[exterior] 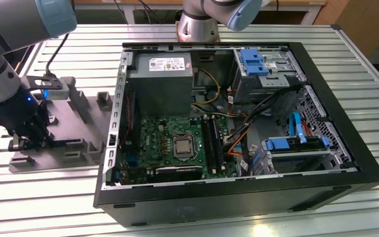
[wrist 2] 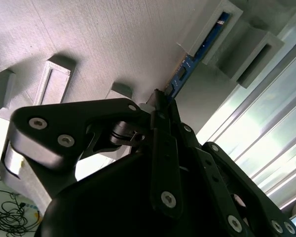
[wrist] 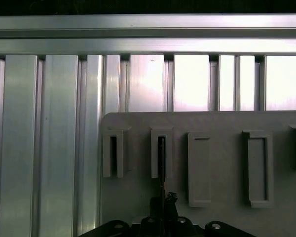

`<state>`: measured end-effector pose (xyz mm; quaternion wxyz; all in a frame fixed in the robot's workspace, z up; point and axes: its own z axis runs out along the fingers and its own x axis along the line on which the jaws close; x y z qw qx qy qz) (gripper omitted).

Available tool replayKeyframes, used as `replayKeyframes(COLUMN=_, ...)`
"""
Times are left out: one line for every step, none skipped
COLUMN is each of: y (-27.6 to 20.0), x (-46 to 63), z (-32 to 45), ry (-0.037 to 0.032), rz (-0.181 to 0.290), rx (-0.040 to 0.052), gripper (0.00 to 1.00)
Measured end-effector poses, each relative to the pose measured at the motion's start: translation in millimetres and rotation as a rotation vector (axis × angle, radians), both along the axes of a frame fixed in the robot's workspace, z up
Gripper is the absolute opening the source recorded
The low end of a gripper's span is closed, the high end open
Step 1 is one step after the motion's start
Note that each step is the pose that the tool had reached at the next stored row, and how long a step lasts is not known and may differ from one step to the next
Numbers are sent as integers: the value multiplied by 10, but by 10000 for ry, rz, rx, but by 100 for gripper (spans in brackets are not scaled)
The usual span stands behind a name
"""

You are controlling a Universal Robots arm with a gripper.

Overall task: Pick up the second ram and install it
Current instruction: 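Pick up the second ram and move it above second insertion slot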

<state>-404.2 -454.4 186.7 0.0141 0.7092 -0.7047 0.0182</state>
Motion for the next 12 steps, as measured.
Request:
replayKeyframes(y=0, x=0, z=5, ry=3, rz=0, rx=-2, gripper=14)
replayKeyframes(y=0, x=0, z=11, ry=2, rz=0, rx=-2, gripper=14)
replayKeyframes(y=-1, x=-1, z=19, ry=3, rz=0, rx=-2, gripper=14)
replayKeyframes(y=-1, x=0, z=30, ry=2, rz=0, rx=-1, gripper=14)
replayKeyframes(y=0, x=0, z=42, ry=2, rz=0, rx=-1, gripper=14)
replayKeyframes(y=0, x=0, z=54, ry=1, rz=0, rx=-1, gripper=14)
replayKeyframes(y=0, x=0, z=68, ry=2, rz=0, rx=-1, gripper=14)
replayKeyframes(y=0, x=0, z=81, ry=1, rz=0, rx=-1, gripper=14)
replayKeyframes(y=0, x=0, z=95, ry=2, rz=1, rx=-1, gripper=14)
replayKeyframes(y=0, x=0, z=109, ry=0, rz=0, rx=-1, gripper=14)
replayKeyframes(y=0, x=0, z=127, ry=1, rz=0, rx=-1, gripper=14)
replayKeyframes(y=0, x=0, z=146, ry=1, rz=0, rx=-1, gripper=14)
